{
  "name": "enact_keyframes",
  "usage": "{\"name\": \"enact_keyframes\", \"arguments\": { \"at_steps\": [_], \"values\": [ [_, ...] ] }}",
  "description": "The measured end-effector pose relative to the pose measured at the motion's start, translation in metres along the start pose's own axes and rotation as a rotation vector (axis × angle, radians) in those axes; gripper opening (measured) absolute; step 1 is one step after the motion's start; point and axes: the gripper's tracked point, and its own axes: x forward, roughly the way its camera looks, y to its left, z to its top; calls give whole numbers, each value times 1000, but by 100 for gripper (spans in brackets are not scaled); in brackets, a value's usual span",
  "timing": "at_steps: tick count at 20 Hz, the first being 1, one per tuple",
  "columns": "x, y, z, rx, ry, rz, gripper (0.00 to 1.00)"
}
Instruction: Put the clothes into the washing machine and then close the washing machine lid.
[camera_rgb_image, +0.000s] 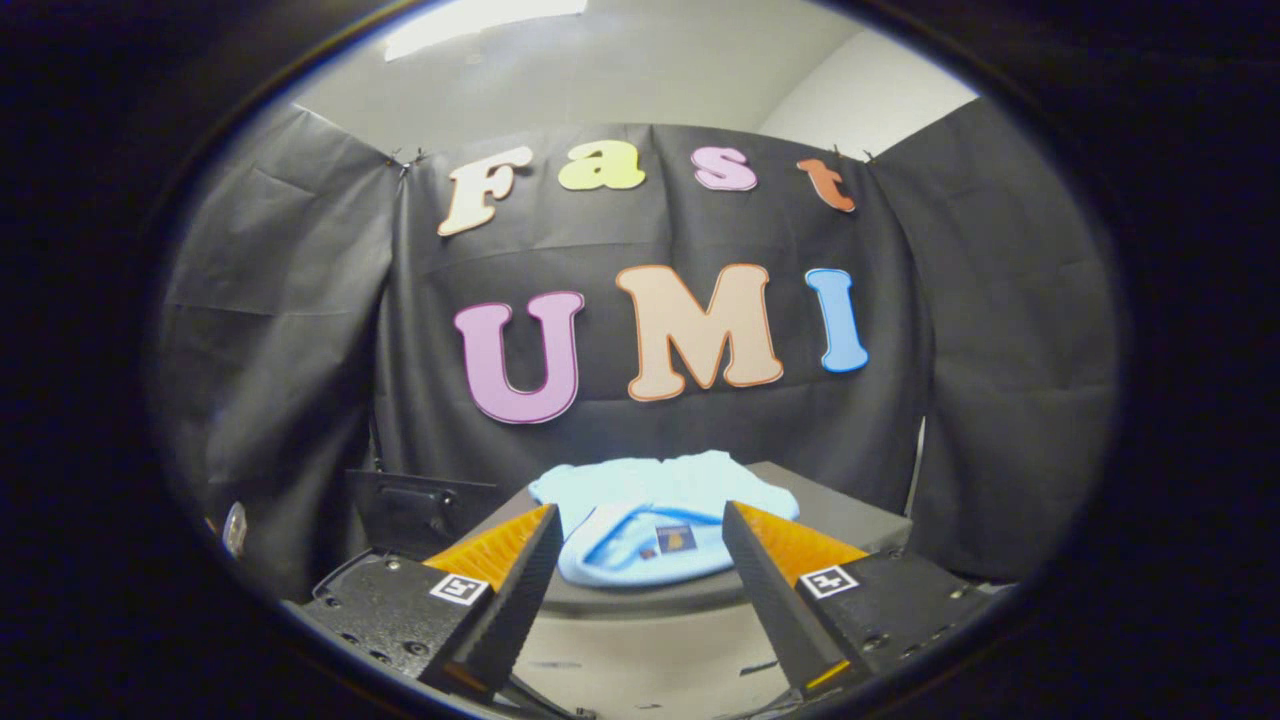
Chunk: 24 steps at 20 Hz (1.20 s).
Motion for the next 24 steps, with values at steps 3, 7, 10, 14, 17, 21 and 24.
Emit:
{"name": "enact_keyframes", "arguments": {
  "at_steps": [3,7,10,14,17,21,24],
  "values": [
    [52,-3,-12,-4,98,-19,97],
    [98,1,-44,36,239,-33,97],
    [117,2,-70,24,338,-43,96],
    [121,0,-88,3,433,-44,93],
    [120,2,-88,-6,460,-39,90],
    [118,24,-91,56,494,-23,55],
    [112,59,-93,104,515,33,36]
  ]
}}
